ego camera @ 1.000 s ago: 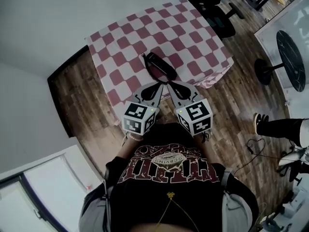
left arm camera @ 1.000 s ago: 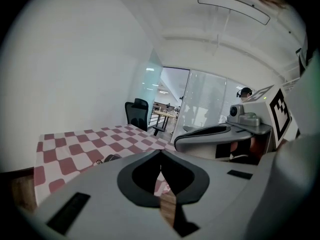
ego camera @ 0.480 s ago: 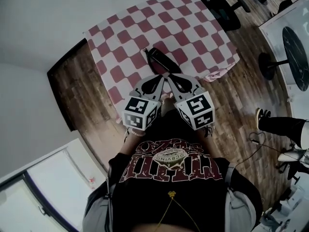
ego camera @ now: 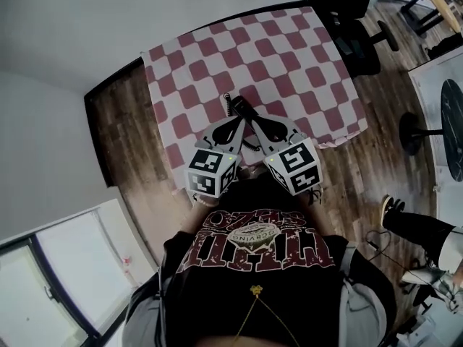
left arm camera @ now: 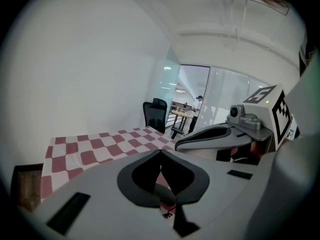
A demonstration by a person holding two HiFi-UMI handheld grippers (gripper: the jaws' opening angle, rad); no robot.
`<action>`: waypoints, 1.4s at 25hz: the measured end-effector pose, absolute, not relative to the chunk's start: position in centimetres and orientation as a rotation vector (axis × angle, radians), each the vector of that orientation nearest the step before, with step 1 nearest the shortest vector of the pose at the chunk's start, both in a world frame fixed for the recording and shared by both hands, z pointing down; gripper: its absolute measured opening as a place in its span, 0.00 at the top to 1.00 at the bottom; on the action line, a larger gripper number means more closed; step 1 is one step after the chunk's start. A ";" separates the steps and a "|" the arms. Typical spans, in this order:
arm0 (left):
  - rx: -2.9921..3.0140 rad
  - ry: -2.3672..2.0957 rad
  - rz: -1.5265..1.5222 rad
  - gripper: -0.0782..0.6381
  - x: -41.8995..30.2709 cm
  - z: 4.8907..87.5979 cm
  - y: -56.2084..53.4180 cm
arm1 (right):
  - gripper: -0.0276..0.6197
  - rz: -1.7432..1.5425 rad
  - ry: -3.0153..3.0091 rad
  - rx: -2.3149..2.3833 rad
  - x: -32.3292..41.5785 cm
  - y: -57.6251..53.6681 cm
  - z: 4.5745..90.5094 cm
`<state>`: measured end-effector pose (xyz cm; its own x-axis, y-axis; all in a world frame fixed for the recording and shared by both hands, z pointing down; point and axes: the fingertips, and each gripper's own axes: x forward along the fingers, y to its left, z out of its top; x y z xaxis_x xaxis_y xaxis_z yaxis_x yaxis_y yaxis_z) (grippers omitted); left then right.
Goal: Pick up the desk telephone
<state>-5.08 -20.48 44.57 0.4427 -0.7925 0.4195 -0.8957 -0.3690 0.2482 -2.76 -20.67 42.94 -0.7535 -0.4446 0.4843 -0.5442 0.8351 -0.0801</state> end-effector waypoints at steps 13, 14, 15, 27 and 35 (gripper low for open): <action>2.204 -1.484 0.340 0.88 -4.3 45.5 -24.9 | 0.93 0.331 -2.603 0.598 -2.4 -24.4 44.1; 2.202 -1.481 0.339 0.88 -4.1 45.6 -25.1 | 0.93 0.327 -2.601 0.591 -2.3 -24.7 44.2; 2.198 -1.478 0.336 0.88 -4.0 45.7 -25.4 | 0.93 0.324 -2.598 0.585 -2.2 -24.9 44.2; 2.007 -1.554 0.329 0.88 -5.7 48.7 -25.3 | 0.93 0.247 -2.542 0.361 -3.1 -25.8 46.4; 1.852 -1.581 0.291 0.88 -6.8 50.7 -23.3 | 0.93 0.254 -2.479 0.193 -3.9 -25.6 50.0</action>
